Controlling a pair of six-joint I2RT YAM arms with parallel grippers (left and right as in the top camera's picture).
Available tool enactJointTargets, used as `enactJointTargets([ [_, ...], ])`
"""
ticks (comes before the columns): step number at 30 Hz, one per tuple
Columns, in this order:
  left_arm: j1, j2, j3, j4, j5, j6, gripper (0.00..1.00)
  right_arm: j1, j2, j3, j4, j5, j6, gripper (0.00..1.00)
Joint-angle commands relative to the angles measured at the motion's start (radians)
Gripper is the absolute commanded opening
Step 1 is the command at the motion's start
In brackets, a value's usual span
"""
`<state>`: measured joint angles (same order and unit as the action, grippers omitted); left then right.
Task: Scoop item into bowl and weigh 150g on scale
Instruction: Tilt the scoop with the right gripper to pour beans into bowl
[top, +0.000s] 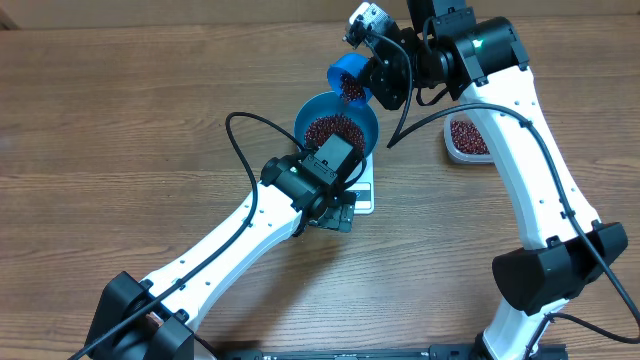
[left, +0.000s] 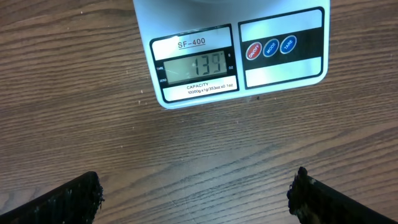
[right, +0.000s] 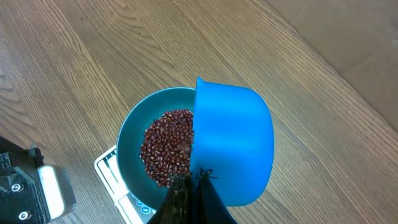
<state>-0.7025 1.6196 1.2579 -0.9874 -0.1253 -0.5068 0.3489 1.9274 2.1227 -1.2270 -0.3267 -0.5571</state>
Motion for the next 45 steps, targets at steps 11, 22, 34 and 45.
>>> enactJointTargets([
  [11,0.002,-0.016,0.016,0.001,-0.016,-0.018,1.0,0.005,-0.018,0.031,0.007,-0.014,0.006,0.04],
  [22,0.002,-0.016,0.016,0.001,-0.016,-0.018,0.99,0.005,-0.018,0.031,0.006,-0.014,0.006,0.04],
  [34,0.002,-0.016,0.016,0.001,-0.016,-0.018,1.0,0.005,-0.018,0.031,0.01,-0.014,0.006,0.04],
  [45,0.002,-0.016,0.016,0.001,-0.015,-0.018,1.0,0.005,-0.018,0.031,0.033,-0.014,0.038,0.04],
])
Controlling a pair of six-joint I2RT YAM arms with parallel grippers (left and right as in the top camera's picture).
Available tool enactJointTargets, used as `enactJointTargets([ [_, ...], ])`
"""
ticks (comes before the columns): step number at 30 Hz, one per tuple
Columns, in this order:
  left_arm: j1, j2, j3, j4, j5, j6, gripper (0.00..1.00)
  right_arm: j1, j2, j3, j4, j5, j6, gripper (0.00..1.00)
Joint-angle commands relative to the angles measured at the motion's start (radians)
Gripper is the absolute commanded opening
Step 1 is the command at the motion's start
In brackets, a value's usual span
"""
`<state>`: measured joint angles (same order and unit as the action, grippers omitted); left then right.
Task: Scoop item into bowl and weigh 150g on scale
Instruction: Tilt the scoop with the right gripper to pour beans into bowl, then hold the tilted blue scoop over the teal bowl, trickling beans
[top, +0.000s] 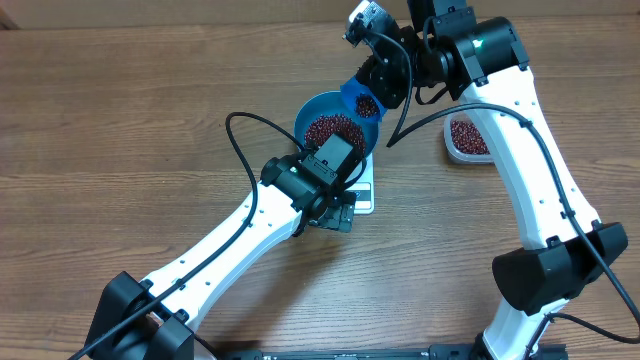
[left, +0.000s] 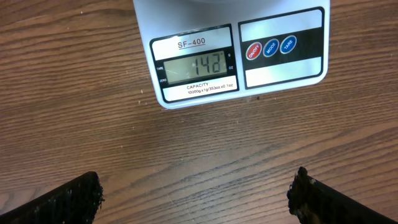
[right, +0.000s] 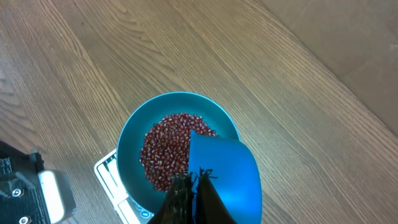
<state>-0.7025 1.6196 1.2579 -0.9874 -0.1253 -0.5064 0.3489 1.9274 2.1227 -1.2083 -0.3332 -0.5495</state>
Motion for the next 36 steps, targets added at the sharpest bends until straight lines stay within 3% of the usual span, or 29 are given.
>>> enactJointTargets([
  [1,0.002,-0.016,0.016,0.001,-0.015,-0.018,0.99,0.005,-0.017,0.031,0.023,-0.008,0.053,0.04],
  [18,0.002,-0.016,0.016,0.001,-0.016,-0.018,0.99,0.005,0.005,0.031,0.065,-0.008,0.135,0.04],
  [36,0.002,-0.016,0.016,0.001,-0.016,-0.018,1.0,0.005,0.006,0.03,0.085,-0.008,0.127,0.04],
])
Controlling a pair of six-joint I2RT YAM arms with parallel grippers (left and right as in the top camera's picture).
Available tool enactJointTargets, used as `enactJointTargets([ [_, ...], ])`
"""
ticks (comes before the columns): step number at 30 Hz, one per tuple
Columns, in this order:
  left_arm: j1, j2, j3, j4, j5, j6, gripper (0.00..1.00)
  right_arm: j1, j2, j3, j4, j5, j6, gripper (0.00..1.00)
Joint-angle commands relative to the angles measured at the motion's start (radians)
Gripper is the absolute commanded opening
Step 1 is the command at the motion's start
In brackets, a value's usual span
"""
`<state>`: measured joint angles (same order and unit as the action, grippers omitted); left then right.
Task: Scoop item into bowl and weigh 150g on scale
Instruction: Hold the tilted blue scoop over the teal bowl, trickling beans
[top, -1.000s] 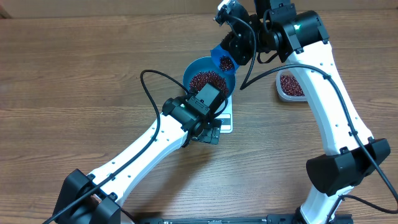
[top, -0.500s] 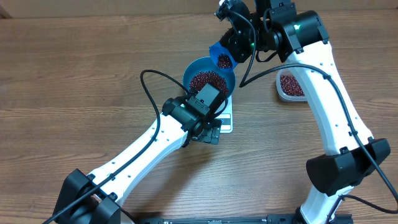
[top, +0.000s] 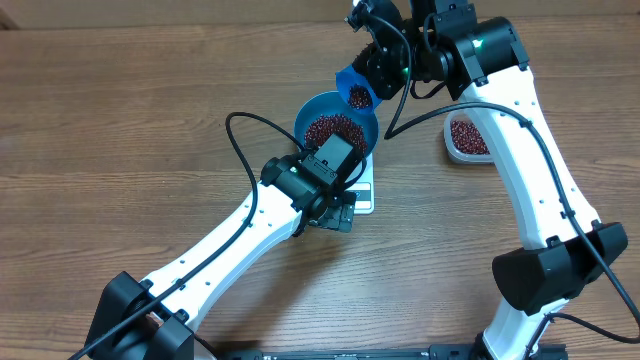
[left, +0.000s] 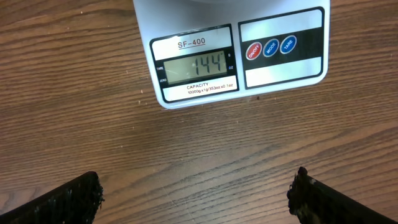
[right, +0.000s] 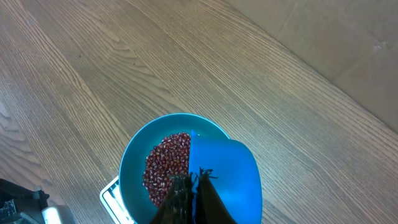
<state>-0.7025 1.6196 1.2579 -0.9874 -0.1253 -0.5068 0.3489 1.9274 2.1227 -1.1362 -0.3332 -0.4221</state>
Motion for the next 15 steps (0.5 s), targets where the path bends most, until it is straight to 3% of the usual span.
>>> enactJointTargets([
  [1,0.002,-0.016,0.016,0.001,-0.016,-0.017,1.0,0.005,0.006,0.03,0.018,-0.008,0.004,0.04],
  [7,0.002,-0.016,0.016,0.001,-0.016,-0.018,1.0,0.005,0.008,0.03,0.002,-0.092,-0.079,0.04],
  [15,0.002,-0.016,0.016,0.001,-0.016,-0.018,1.0,0.005,0.014,0.03,0.008,-0.107,-0.083,0.04],
])
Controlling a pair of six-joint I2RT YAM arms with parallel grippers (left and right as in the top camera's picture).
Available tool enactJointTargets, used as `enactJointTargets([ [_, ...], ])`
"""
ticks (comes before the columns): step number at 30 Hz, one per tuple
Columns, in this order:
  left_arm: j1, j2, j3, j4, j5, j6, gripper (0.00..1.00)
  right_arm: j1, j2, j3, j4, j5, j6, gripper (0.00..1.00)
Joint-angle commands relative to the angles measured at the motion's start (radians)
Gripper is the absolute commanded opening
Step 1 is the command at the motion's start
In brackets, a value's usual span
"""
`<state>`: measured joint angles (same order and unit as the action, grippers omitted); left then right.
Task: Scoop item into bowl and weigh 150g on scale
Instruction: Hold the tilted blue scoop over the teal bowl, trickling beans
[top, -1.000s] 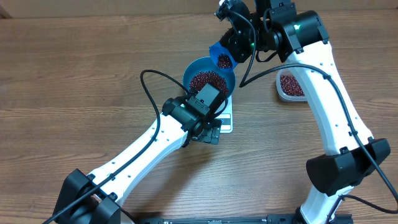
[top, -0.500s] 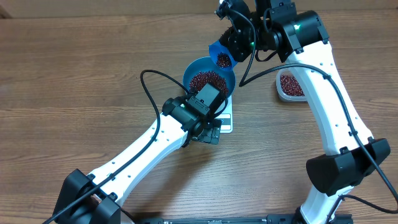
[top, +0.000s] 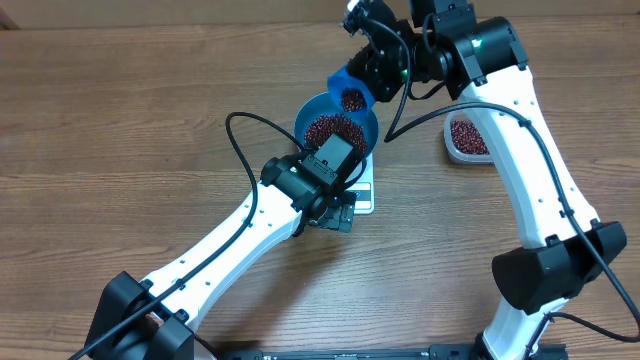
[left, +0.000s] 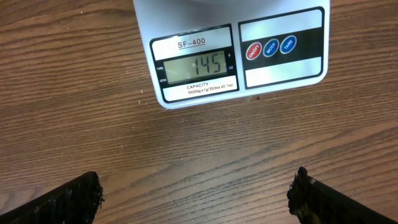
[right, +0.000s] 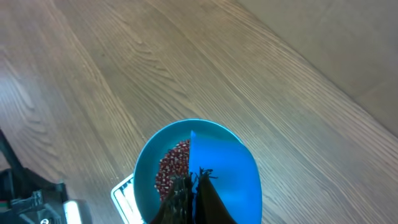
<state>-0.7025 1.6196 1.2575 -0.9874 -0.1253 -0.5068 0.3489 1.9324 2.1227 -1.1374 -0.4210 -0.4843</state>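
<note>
A teal bowl (top: 322, 112) of red beans (top: 333, 129) stands on the white scale (top: 365, 196). In the left wrist view the scale's display (left: 198, 66) reads 145. My right gripper (right: 191, 186) is shut on a blue scoop (top: 351, 92), held over the bowl's far right rim with some beans in it. From the right wrist the scoop (right: 227, 174) covers the right half of the bowl (right: 151, 165). My left gripper (left: 196, 193) hangs open above the table just in front of the scale, with nothing between its fingers.
A white tub (top: 466, 137) of red beans sits on the wooden table to the right of the scale, partly under my right arm. A black cable (top: 238, 140) loops over the table left of the bowl.
The display went from 144 to 145. The scoop sits slightly higher and farther back over the bowl's rim. My left gripper has not moved.
The scoop was tipped above the bowl's far rim with the display at 139. It was then low over the bowl's right side at 142, later at the rim at 144, and the display now reads 145. My left gripper stayed open before the scale throughout.
</note>
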Motion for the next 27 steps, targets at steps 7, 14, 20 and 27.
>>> enactJointTargets([
  [7,0.002,-0.016,0.017,0.001,-0.015,-0.018,0.99,0.005,0.01,0.027,0.027,0.024,0.011,0.04],
  [14,0.002,-0.016,0.017,0.001,-0.015,-0.018,1.0,0.005,0.01,0.024,0.033,0.024,0.013,0.04],
  [20,0.002,-0.016,0.017,0.001,-0.016,-0.017,0.99,0.005,0.01,0.024,0.034,0.024,0.013,0.04],
  [27,0.002,-0.016,0.017,0.001,-0.015,-0.017,1.0,0.005,0.01,0.024,0.03,0.023,0.012,0.04],
])
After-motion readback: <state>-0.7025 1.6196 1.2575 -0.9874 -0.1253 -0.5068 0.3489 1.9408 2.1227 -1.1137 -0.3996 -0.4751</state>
